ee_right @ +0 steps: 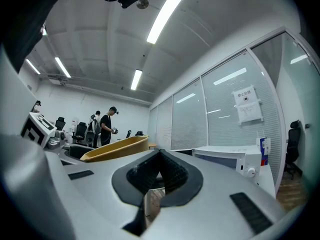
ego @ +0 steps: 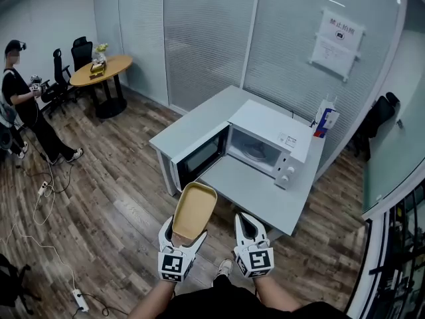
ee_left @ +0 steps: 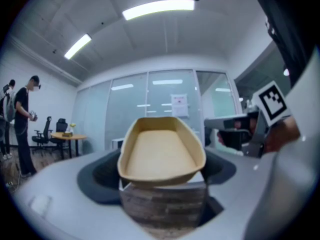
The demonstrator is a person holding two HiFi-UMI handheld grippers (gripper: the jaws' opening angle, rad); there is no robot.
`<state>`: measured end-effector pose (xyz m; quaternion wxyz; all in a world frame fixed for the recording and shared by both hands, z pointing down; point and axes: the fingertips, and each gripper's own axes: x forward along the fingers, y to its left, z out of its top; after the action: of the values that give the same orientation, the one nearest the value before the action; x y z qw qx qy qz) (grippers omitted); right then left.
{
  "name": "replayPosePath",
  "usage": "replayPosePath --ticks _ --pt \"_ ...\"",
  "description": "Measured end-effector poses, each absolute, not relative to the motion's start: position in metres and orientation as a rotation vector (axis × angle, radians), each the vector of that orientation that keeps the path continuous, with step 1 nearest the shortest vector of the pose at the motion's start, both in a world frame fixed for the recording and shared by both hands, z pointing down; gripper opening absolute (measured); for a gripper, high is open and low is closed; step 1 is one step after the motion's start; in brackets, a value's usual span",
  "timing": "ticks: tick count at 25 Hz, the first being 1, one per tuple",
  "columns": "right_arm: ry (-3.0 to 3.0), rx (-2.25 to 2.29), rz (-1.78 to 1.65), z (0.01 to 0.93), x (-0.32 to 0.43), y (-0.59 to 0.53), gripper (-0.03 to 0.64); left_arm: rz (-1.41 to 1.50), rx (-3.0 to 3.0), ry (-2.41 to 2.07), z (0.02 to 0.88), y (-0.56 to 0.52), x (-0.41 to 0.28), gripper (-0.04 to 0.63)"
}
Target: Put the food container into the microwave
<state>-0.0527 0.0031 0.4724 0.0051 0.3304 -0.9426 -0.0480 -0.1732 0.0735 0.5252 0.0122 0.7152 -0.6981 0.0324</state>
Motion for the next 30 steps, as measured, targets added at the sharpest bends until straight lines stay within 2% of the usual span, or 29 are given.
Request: replayPosePath --ticks 4,30 --pt "-2.942 1.025 -0.264 0.470 -0.056 -0.025 -0.002 0.081 2.246 -2.151 0.523 0.033 -0.172 0.469" --pt "-2.906 1.065 -0.058 0.504 -0.016 -0.220 -0.002 0.168 2.207 -2.084 0.551 -0.154 -0.144 0.469"
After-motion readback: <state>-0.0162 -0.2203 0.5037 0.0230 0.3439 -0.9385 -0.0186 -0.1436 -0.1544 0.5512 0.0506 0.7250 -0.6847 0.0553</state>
